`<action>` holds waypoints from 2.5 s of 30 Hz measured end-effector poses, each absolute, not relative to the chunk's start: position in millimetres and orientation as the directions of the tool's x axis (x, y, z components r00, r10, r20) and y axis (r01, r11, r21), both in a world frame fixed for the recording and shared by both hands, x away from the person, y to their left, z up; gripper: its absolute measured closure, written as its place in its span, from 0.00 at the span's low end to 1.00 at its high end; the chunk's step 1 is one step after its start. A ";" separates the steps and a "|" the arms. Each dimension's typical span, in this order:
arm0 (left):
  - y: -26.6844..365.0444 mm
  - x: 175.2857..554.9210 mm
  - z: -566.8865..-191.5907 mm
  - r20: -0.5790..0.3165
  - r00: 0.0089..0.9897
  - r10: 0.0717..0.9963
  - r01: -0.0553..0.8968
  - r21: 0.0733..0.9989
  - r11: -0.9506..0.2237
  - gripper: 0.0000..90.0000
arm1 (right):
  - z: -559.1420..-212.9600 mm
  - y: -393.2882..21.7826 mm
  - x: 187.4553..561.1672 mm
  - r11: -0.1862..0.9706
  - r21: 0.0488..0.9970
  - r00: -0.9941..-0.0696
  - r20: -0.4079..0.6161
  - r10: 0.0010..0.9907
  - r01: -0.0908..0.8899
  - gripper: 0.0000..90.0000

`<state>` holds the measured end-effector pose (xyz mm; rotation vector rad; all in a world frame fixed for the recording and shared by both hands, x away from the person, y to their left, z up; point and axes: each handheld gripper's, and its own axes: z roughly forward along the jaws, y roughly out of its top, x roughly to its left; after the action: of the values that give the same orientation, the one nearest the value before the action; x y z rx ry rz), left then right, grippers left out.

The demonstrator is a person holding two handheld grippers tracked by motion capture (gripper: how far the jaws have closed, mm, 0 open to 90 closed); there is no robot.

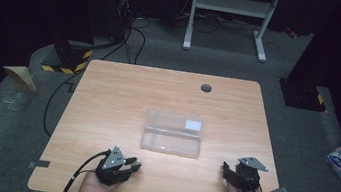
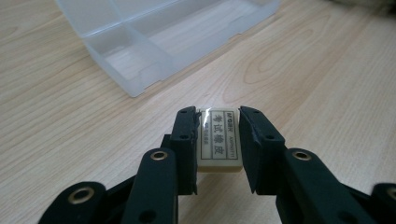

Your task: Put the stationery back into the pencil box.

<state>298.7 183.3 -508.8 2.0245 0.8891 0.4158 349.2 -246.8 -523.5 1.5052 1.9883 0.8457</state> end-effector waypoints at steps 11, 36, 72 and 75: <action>193.1 308.7 -497.3 -0.077 0.601 0.796 0.486 0.825 -0.287 0.76 | -523.5 -247.0 350.8 0.201 0.731 -0.277 -0.017 0.961 0.652 0.37; 173.6 338.4 -478.7 -0.064 0.568 0.820 0.471 0.843 -0.261 0.76 | -523.5 -246.8 351.4 0.205 0.732 -0.282 -0.019 0.959 0.649 0.37; 152.6 379.4 -476.1 -0.091 0.518 0.850 0.529 0.815 -0.236 0.75 | -523.5 -246.4 351.2 0.201 0.731 -0.281 -0.014 0.960 0.652 0.37; 149.3 381.5 -476.2 -0.089 0.521 0.849 0.534 0.810 -0.243 0.75 | -523.5 -246.4 351.2 0.201 0.731 -0.280 -0.014 0.960 0.652 0.37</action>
<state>381.5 149.3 -476.2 1.9206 1.1334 0.4729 351.2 -246.4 -523.5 1.4957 2.0085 0.8601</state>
